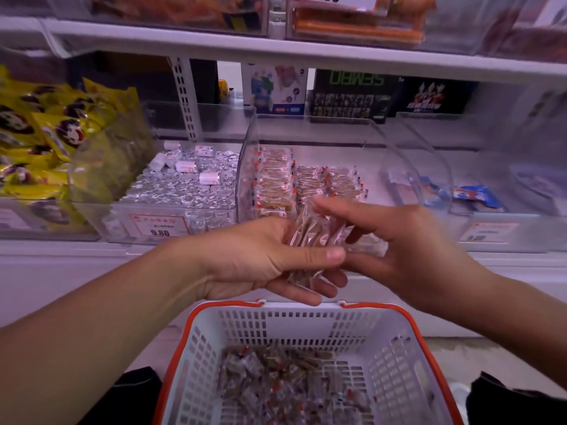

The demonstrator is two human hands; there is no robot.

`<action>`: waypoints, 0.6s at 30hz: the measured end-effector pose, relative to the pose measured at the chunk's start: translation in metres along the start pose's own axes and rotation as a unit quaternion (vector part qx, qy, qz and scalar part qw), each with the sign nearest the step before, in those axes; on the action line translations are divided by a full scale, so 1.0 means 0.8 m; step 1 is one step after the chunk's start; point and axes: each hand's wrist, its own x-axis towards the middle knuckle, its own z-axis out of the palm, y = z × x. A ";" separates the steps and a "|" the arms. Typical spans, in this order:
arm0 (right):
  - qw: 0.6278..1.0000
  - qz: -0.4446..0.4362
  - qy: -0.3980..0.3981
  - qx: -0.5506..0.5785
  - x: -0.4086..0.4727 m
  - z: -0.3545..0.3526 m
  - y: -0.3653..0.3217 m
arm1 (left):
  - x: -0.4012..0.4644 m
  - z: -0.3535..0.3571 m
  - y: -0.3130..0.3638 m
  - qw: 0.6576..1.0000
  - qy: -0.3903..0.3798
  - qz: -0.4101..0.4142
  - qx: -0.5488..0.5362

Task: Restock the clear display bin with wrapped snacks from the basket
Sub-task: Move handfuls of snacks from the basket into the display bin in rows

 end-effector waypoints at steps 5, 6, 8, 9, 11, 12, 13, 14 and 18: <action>0.999 -0.020 -0.043 -0.006 -0.002 0.012 -0.001 | 0.003 0.001 -0.001 0.999 0.033 -0.001 0.011; 0.998 -0.019 -0.052 0.012 -0.001 0.012 -0.001 | 0.003 0.001 0.000 0.999 0.037 0.001 0.010; 0.996 -0.009 -0.069 0.056 0.000 0.013 0.000 | 0.004 0.002 0.003 0.999 0.040 -0.003 0.014; 0.994 0.000 -0.076 0.082 0.001 0.012 0.001 | 0.004 0.002 0.004 0.999 0.037 -0.011 0.024; 0.987 0.016 -0.085 0.138 0.004 0.006 0.001 | 0.003 0.002 0.006 0.997 0.018 -0.038 0.062; 0.984 0.017 -0.086 0.155 0.005 0.001 0.001 | 0.004 0.002 0.007 0.995 0.005 -0.054 0.081; 0.984 0.014 -0.089 0.155 0.007 -0.002 0.001 | 0.003 0.002 0.007 0.993 -0.007 -0.068 0.094; 0.985 0.009 -0.096 0.146 0.009 -0.005 0.000 | 0.003 0.002 0.007 0.992 -0.020 -0.076 0.103; 0.980 0.026 -0.101 0.172 0.019 -0.010 -0.005 | 0.004 -0.008 0.018 0.993 -0.028 -0.051 0.102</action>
